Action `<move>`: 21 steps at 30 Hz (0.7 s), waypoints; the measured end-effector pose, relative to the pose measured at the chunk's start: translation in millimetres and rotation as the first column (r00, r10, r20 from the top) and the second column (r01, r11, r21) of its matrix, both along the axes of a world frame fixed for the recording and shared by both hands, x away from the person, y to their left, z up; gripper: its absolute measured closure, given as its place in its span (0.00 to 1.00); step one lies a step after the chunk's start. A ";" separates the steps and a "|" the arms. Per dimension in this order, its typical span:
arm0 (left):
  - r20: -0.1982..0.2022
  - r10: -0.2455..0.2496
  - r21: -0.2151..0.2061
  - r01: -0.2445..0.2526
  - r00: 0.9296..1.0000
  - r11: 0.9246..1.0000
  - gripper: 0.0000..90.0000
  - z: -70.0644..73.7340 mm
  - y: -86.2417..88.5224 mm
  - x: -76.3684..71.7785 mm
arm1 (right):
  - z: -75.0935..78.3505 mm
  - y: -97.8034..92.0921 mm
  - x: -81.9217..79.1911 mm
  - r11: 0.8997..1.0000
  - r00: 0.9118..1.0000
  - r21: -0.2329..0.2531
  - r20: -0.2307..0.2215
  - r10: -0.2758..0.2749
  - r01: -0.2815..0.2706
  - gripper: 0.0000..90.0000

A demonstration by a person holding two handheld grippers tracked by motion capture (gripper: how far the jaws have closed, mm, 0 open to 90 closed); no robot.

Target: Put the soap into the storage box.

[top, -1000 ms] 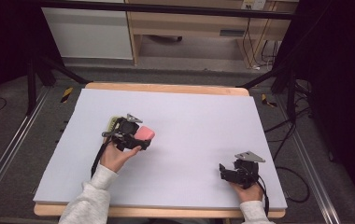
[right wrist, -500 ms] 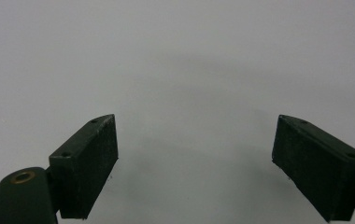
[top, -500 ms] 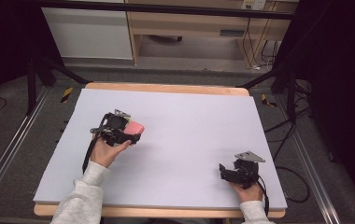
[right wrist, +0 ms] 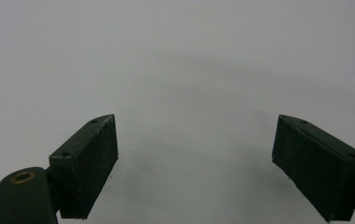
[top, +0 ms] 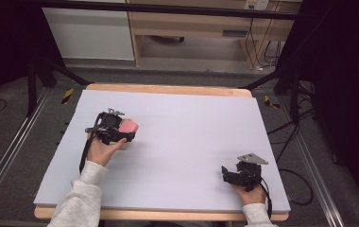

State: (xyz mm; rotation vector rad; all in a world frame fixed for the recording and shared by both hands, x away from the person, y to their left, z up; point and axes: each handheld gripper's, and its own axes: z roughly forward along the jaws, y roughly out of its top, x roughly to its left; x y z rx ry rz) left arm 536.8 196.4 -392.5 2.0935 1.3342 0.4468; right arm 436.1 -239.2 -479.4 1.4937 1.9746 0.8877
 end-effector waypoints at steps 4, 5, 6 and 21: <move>-0.002 0.015 0.002 -0.015 1.000 1.000 0.41 -1.7 4.7 3.3 | 0.1 0.2 0.0 1.000 1.000 -0.001 0.001 0.005 -0.005 0.16; -0.001 0.018 -0.001 -0.018 1.000 1.000 0.41 -1.9 5.9 4.2 | 0.2 0.5 -0.2 1.000 1.000 0.003 -0.002 0.003 -0.003 0.16; 0.000 0.025 -0.004 -0.025 1.000 1.000 0.41 -2.0 7.4 5.3 | 0.1 0.3 -0.1 1.000 1.000 0.001 0.000 0.004 -0.004 0.16; -0.004 0.082 -0.022 -0.082 0.997 0.996 0.41 -10.1 15.6 20.6 | 0.3 0.5 -0.1 1.000 1.000 0.001 0.003 0.008 -0.008 0.16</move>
